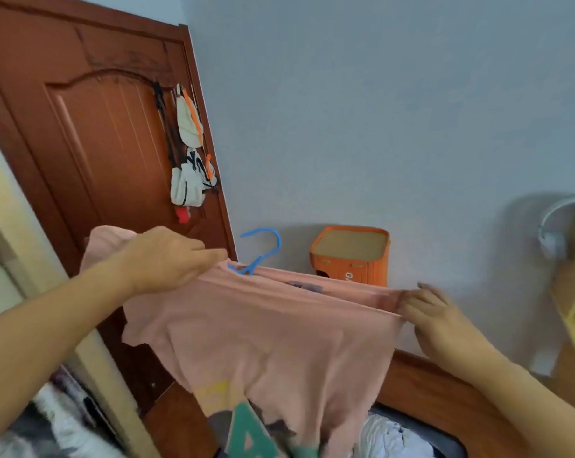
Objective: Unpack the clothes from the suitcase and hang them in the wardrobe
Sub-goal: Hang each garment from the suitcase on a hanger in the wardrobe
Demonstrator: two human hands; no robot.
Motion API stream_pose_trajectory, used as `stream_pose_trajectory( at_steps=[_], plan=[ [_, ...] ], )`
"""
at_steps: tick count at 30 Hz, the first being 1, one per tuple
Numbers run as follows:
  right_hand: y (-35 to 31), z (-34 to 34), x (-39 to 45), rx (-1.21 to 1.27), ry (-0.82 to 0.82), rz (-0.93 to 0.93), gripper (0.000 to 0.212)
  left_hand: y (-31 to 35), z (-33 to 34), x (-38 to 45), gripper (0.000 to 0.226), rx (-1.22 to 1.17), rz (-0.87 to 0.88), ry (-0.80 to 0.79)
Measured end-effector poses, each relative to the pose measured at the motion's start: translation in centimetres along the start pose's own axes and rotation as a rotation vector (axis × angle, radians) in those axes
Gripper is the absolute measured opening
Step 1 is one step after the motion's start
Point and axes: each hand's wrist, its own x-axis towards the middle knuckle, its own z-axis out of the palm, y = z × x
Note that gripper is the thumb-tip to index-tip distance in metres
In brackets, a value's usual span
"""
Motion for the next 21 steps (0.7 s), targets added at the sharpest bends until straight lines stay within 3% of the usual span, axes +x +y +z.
stream_pose_trajectory(
  at_steps=[2, 5, 7, 9, 11, 16, 21],
  plan=[
    [-1.1, -2.2, 2.4, 0.043, 0.113, -0.022, 0.027, 1.2, 1.2, -0.4, 0.034, -0.032, -0.015, 0.03],
    [-4.4, -3.4, 6.8, 0.312, 0.263, 0.004, 0.03, 3.0, 1.5, 1.3, 0.039, -0.139, -0.204, 0.248],
    [-5.9, -4.1, 8.5, 0.428, 0.151, 0.056, 0.034, 3.6, 0.7, 2.1, 0.048, -0.196, -0.323, 0.294],
    [-6.3, -4.1, 8.8, 0.313, -0.12, 0.142, 0.012, 3.7, 0.3, 2.3, 0.051, -0.245, -0.365, 0.303],
    [-6.7, -4.4, 9.1, 0.203, -0.225, 0.129, 0.027, 4.1, 0.0, 2.5, 0.052, -0.285, -0.349, 0.308],
    [-8.3, -5.5, 12.2, 0.304, 0.009, -0.045, 0.05, 5.8, -1.0, 3.7, 0.048, -0.285, -0.279, 0.32],
    [-5.1, -8.2, 12.2, 0.325, 0.111, 0.075, 0.049, 1.3, 0.3, -2.3, 0.052, -0.048, -0.396, 0.274]
  ],
)
